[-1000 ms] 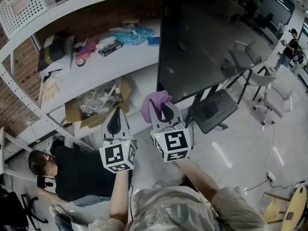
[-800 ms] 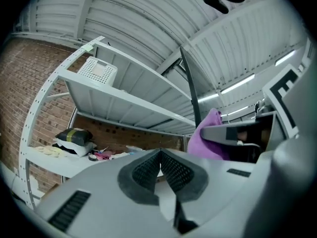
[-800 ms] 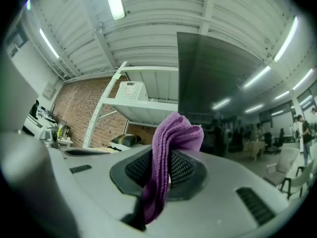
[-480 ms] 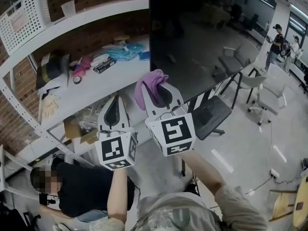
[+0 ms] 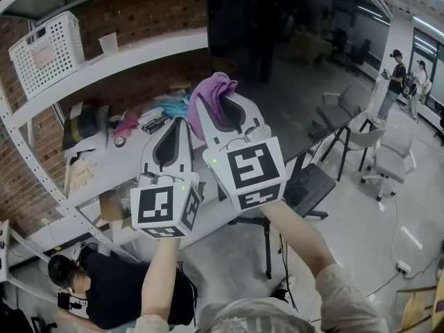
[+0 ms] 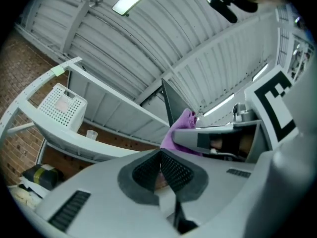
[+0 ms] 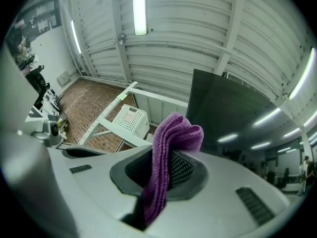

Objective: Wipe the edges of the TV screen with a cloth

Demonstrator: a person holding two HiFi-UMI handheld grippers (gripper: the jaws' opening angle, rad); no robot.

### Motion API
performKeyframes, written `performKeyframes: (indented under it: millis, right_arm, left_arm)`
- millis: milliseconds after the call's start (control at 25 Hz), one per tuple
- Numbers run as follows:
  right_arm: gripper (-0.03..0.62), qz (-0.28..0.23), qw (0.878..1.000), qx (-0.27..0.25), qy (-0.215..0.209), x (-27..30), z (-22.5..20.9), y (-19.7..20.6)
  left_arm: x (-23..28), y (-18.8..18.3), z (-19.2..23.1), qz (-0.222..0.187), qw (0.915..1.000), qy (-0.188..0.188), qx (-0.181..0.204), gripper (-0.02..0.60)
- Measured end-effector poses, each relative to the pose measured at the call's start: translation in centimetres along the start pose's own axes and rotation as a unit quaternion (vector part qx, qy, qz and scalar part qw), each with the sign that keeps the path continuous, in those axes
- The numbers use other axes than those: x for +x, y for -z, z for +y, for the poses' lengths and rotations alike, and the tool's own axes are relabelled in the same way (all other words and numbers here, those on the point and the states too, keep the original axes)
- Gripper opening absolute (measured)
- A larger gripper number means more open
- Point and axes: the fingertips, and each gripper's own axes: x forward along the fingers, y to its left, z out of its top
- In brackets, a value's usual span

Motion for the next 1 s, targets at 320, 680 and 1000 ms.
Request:
performKeyframes:
  millis: [320,680,1000]
  right_arm:
    - [0.061,-0.023,0.999,-0.037,-0.022,2.3,-2.1,-5.8]
    - [0.061,-0.066,0.996,-0.067,-0.002,5.3,-5.4,-13.7]
    - [0.061,-0.083,0.996,-0.045,-0.007,7.2,-7.9,-19.1]
  left_arm:
    - [4.1,-5.9,0.1,-0.033,0.9983,0.010,0.047,0.015]
    - [7.8,-13.4,0.1,-0.084,0.9950,0.012,0.054,0.015]
    - [10.4,-19.9,0.1,-0.109,0.9923,0.011,0.059,0.015]
